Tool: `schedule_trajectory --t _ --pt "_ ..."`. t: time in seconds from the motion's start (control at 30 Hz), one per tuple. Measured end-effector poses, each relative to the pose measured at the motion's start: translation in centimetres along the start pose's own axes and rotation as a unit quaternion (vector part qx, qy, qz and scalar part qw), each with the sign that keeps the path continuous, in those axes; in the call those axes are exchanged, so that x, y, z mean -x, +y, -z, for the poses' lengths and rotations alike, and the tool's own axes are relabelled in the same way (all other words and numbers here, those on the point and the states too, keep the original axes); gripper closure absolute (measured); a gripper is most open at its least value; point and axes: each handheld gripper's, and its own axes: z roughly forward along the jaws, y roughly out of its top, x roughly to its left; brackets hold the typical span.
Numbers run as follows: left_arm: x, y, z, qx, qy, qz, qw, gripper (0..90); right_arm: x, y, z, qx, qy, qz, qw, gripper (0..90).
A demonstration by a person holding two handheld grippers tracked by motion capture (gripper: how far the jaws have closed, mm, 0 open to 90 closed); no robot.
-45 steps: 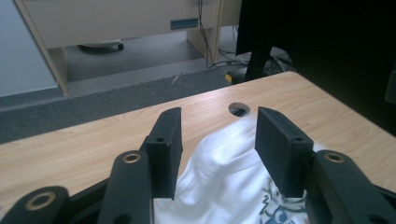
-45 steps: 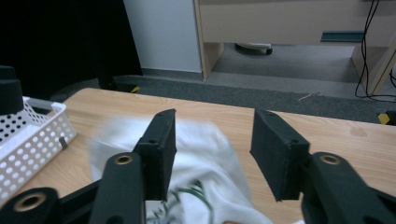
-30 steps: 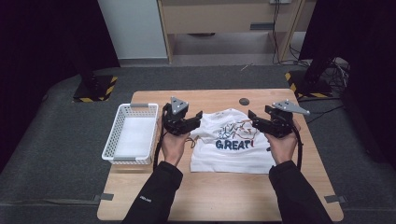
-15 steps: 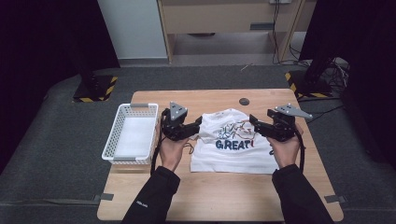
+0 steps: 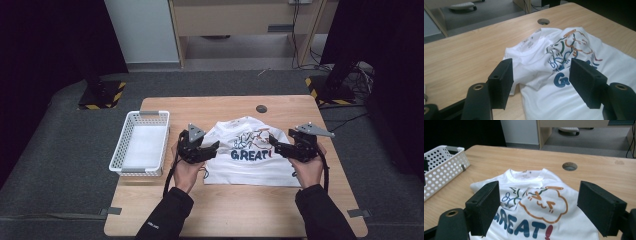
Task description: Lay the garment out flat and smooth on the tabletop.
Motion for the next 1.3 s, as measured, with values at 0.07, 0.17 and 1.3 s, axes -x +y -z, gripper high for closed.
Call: schedule_trajectory --t 0.07,0.17,1.3 --pt "0.1 -0.4 -0.1 -0.004 -0.002 0.000 1.0000 35.3 0.1 -0.6 0.0 -0.005 0.002 -0.002 1.0000 18.0" --pt "0.3 -1.1 -0.2 -0.012 -0.005 -0.004 0.9999 35.2 0.2 -1.4 -0.1 -0.013 0.004 -0.003 0.9999 17.7" --pt "0.8 -8.6 -2.4 -0.125 -0.009 -0.008 0.9921 24.4 2.7 -9.0 -0.8 -0.133 -0.003 0.022 0.9909 8.3"
